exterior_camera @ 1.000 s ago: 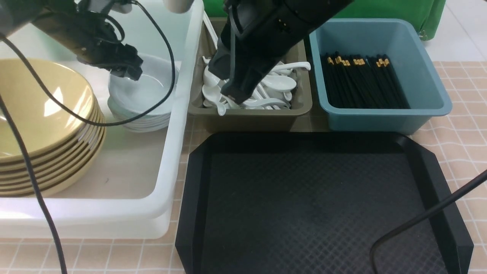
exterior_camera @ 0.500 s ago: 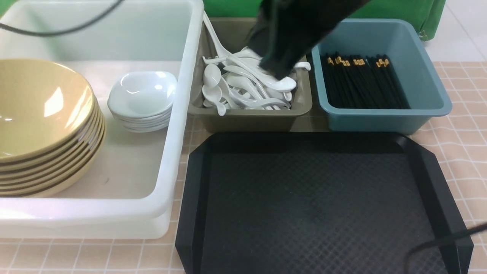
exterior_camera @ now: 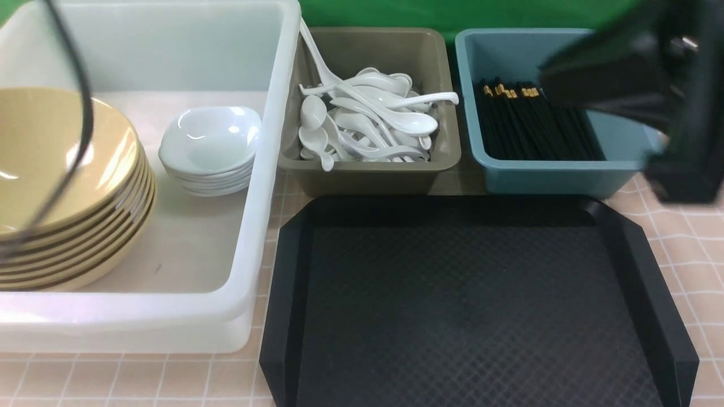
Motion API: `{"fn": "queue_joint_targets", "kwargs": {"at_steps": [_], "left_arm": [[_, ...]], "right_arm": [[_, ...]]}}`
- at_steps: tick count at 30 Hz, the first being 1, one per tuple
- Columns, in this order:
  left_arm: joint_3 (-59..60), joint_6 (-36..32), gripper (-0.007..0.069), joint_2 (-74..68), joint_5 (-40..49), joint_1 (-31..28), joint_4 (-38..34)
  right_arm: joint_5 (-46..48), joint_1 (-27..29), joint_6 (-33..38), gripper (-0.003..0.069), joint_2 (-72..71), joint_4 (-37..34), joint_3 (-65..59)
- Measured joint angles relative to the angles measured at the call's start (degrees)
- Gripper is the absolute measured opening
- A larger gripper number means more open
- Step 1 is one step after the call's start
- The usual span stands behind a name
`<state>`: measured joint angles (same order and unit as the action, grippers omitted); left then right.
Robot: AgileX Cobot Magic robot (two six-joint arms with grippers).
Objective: On brown table put chopsticks spoon bowls plates into blue grey white boxes.
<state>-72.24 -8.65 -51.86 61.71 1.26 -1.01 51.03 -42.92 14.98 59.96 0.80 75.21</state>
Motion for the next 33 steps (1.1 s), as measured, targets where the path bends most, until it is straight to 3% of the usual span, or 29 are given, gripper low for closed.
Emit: {"fn": "queue_joint_targets", "kwargs": {"at_steps": [6, 13, 33], "left_arm": [[23.6, 2.4, 0.0001, 18.4, -10.0, 0.0, 0.0], [38.5, 3.8, 0.0001, 31.8, -16.4, 0.0, 1.0], [42.9, 3.8, 0.0001, 36.8, -16.5, 0.0, 3.2]], "right_arm": [[-13.9, 0.0, -0.4, 0.0078, -15.2, 0.0, -16.4], [-27.1, 0.0, -0.4, 0.0080, -25.8, 0.0, -27.4], [-29.5, 0.0, -0.8, 0.0100, -26.5, 0.0, -29.1]]}}
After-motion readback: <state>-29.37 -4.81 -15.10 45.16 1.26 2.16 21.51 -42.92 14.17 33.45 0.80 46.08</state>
